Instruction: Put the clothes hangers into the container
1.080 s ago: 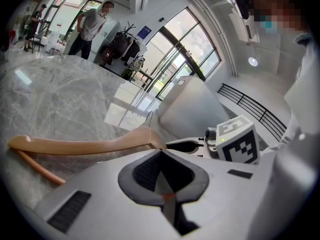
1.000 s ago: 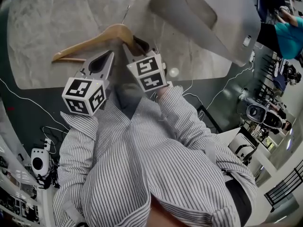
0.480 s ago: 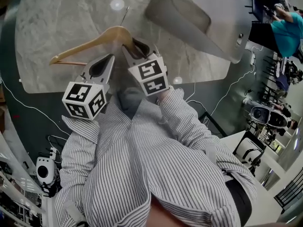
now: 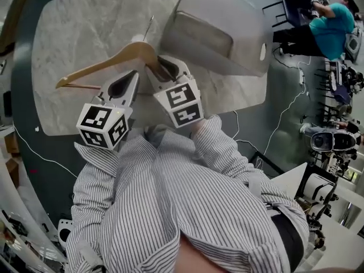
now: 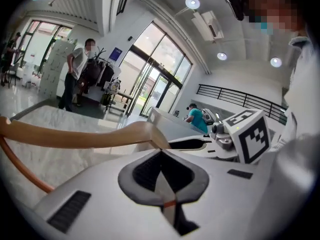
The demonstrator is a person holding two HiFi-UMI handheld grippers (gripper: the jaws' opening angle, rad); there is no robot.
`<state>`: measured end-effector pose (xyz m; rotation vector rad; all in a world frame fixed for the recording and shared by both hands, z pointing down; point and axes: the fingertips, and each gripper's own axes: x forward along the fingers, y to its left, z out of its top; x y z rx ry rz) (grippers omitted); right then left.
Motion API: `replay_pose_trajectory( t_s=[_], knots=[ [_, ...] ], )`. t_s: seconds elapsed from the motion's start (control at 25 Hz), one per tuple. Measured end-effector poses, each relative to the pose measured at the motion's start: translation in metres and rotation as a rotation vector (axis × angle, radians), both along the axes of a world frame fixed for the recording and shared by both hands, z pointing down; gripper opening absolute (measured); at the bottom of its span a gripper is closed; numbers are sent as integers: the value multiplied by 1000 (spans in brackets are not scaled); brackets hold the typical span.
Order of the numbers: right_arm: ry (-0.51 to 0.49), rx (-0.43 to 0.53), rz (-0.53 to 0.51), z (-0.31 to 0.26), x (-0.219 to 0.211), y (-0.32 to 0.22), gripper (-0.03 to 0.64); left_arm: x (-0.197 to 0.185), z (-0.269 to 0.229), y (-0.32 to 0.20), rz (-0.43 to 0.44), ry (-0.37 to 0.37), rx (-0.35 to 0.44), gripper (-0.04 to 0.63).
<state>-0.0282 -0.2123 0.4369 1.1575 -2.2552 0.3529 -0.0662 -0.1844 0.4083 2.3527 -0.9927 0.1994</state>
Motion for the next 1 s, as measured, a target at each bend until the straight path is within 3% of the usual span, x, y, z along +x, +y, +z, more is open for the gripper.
replay_pose_trajectory(
  t_s=[0.44,1.0],
  knots=[
    [-63,171,68,-74,28,-18,137,26,-79,-15,55,21,225,9],
    [-91,321,247,-154,87,-40,137,70,-154,-38,188,111,396,9]
  ],
)
